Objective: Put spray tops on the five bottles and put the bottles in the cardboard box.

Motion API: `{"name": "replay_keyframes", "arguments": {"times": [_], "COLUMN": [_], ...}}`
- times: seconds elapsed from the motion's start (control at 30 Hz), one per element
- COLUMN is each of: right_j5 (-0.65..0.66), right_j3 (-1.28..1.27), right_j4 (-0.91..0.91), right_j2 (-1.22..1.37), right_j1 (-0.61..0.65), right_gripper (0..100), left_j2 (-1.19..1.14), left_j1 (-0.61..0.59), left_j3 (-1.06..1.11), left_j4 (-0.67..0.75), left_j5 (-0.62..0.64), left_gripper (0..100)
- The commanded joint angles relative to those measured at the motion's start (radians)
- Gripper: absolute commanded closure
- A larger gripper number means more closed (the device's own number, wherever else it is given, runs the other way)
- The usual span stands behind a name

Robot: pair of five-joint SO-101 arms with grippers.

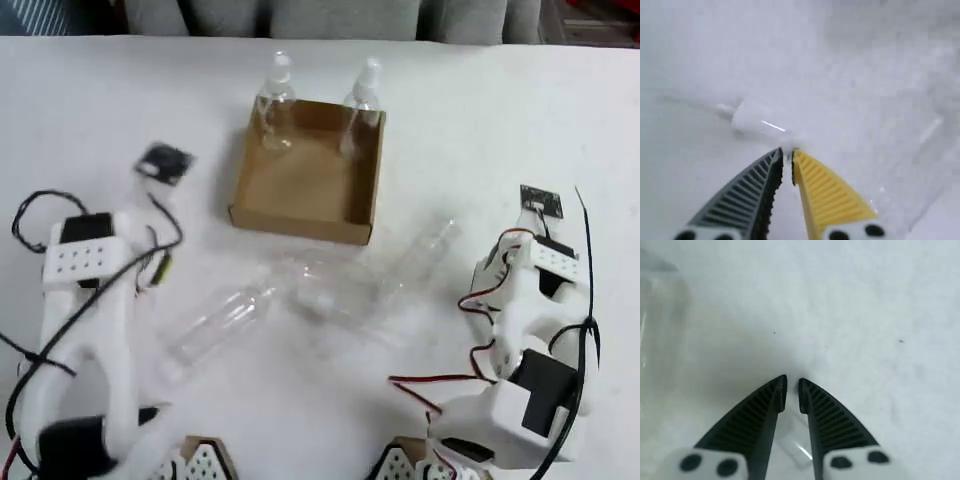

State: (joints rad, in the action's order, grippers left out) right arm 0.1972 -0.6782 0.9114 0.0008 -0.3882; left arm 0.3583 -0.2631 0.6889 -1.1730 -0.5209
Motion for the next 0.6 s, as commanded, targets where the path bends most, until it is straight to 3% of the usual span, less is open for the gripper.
{"name": "replay_keyframes", "arguments": {"times": [0.0,0.17,0.27,0.43,0.57], "right_j5": [0.009,0.014,0.014,0.014,0.014], "right_j3": [0.034,0.034,0.034,0.034,0.034], "right_j4": [0.004,0.004,0.004,0.004,0.002], "right_j2": [0.001,0.001,0.001,0.001,0.001], "right_j1": [0.021,0.021,0.021,0.022,0.022], "right_gripper": [98.2,98.2,98.2,98.2,98.2], "left_j2": [0.131,0.159,0.153,0.122,0.045], "left_j1": [0.147,0.286,0.355,0.44,0.44], "left_j3": [-0.107,-0.106,-0.106,-0.106,-0.104], "left_j4": [-0.276,-0.4,-0.399,-0.379,-0.276], "left_j5": [-0.19,-0.302,-0.308,-0.244,-0.215], "left_gripper": [94,94,91,77,76]}}
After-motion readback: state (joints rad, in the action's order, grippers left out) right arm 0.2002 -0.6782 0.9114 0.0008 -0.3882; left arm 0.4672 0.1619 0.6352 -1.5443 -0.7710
